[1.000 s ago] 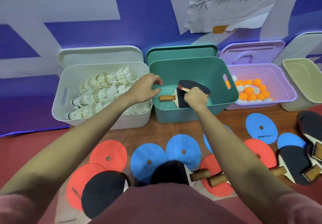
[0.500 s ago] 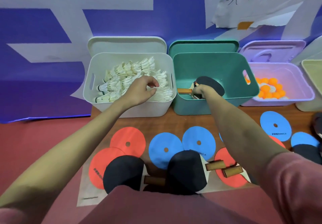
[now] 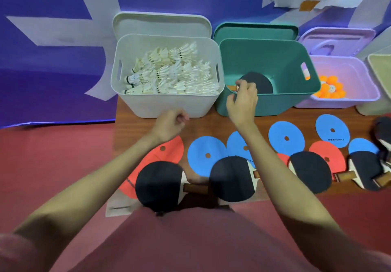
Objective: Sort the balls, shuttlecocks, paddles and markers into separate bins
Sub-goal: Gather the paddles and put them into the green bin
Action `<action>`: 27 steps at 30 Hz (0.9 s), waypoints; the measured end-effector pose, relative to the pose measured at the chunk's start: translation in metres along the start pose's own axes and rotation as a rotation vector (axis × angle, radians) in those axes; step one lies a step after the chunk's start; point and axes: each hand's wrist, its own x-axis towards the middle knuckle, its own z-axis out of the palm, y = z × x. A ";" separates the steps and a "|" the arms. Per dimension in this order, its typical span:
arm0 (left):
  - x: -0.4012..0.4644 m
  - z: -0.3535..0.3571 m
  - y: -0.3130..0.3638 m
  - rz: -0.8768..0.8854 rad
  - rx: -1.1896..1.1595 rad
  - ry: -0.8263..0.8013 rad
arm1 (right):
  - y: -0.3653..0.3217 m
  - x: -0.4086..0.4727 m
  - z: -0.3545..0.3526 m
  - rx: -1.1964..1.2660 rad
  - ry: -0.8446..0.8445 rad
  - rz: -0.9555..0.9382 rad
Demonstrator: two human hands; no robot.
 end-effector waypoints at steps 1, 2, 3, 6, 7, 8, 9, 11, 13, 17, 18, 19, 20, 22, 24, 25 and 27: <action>-0.011 0.009 -0.007 -0.023 -0.013 -0.021 | 0.005 -0.022 0.002 0.043 -0.008 -0.043; -0.021 0.018 -0.014 -0.043 -0.024 -0.040 | 0.013 -0.044 0.005 0.055 -0.043 -0.069; -0.031 0.025 -0.020 -0.068 -0.029 -0.063 | 0.023 -0.063 0.008 0.038 -0.096 -0.070; -0.058 0.044 -0.031 -0.138 -0.026 -0.141 | 0.057 -0.110 0.013 -0.055 -0.264 -0.010; -0.065 0.049 -0.032 -0.147 -0.012 -0.152 | 0.070 -0.122 0.013 -0.090 -0.309 0.015; -0.072 0.053 -0.034 -0.148 0.011 -0.154 | 0.083 -0.131 0.011 -0.133 -0.343 0.043; -0.077 0.056 -0.034 -0.146 0.041 -0.149 | 0.098 -0.139 0.009 -0.187 -0.371 0.080; -0.086 0.062 -0.035 -0.149 0.092 -0.133 | 0.125 -0.150 0.003 -0.304 -0.430 0.182; -0.093 0.069 -0.033 -0.173 0.133 -0.120 | 0.148 -0.157 -0.004 -0.390 -0.508 0.260; -0.104 0.087 -0.025 -0.207 0.250 -0.130 | 0.175 -0.160 -0.011 -0.460 -0.645 0.200; -0.106 0.092 -0.023 -0.222 0.269 -0.143 | 0.179 -0.159 -0.012 -0.474 -0.673 0.145; -0.108 0.097 -0.020 -0.247 0.284 -0.152 | 0.183 -0.156 -0.012 -0.486 -0.696 0.088; -0.110 0.103 -0.018 -0.282 0.299 -0.156 | 0.187 -0.153 -0.013 -0.501 -0.716 0.038; -0.112 0.113 -0.012 -0.367 0.332 -0.142 | 0.195 -0.145 -0.013 -0.508 -0.751 -0.044; -0.114 0.124 -0.006 -0.446 0.350 -0.100 | 0.204 -0.136 -0.013 -0.472 -0.800 -0.122; -0.115 0.129 -0.002 -0.482 0.359 -0.069 | 0.209 -0.132 -0.015 -0.438 -0.825 -0.160; -0.119 0.139 0.006 -0.584 0.349 0.032 | 0.216 -0.123 -0.020 -0.388 -0.855 -0.252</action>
